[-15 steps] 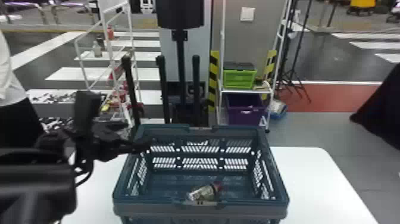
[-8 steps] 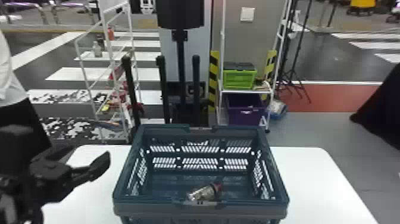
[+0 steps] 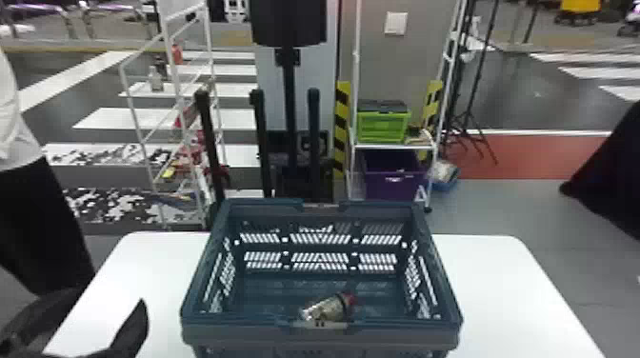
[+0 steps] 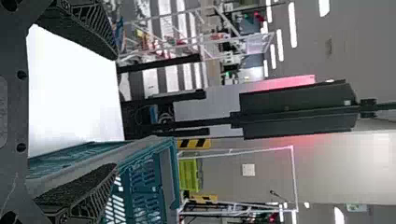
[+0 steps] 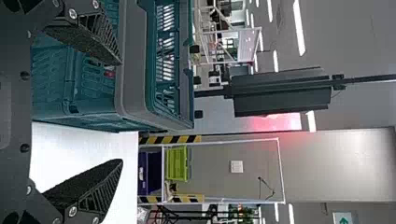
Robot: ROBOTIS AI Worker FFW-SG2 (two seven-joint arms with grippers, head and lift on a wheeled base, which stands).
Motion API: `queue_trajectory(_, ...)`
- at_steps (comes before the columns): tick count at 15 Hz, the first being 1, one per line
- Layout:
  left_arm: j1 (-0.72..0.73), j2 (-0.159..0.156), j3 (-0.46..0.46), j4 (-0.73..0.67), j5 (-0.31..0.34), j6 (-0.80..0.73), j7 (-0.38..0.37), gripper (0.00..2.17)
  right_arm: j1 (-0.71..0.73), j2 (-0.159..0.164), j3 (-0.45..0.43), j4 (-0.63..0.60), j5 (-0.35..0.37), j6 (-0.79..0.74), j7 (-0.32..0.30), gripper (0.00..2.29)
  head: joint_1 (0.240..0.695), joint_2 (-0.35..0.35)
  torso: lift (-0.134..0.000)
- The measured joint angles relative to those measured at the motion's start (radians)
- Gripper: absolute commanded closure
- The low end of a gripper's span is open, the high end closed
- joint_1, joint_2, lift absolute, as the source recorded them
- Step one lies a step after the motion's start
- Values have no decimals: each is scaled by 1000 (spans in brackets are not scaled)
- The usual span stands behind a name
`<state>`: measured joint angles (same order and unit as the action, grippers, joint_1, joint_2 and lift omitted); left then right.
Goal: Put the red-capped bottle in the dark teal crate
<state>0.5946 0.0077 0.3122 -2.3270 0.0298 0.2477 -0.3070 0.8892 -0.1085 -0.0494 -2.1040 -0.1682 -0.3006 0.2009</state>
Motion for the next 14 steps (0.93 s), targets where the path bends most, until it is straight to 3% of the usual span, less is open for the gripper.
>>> queue_trajectory(2, 101, 0, -40, 74, 0, -264, 61, 76, -5, -5, 5, -2, 1, 9, -2, 147, 499, 0, 0)
queue_trajectory(7, 228, 0, -182, 266, -64, -601, 202, 70, -11, -9, 13, 2, 4, 15, -8, 147, 499, 0, 0)
queue_trajectory(10, 246, 0, -228, 336, -73, -679, 245, 70, -13, -10, 20, 2, 9, 15, -8, 147, 499, 0, 0)
queue_trajectory(14, 257, 0, -231, 335, -73, -704, 246, 70, -17, -9, 32, 4, 13, 14, -8, 147, 499, 0, 0)
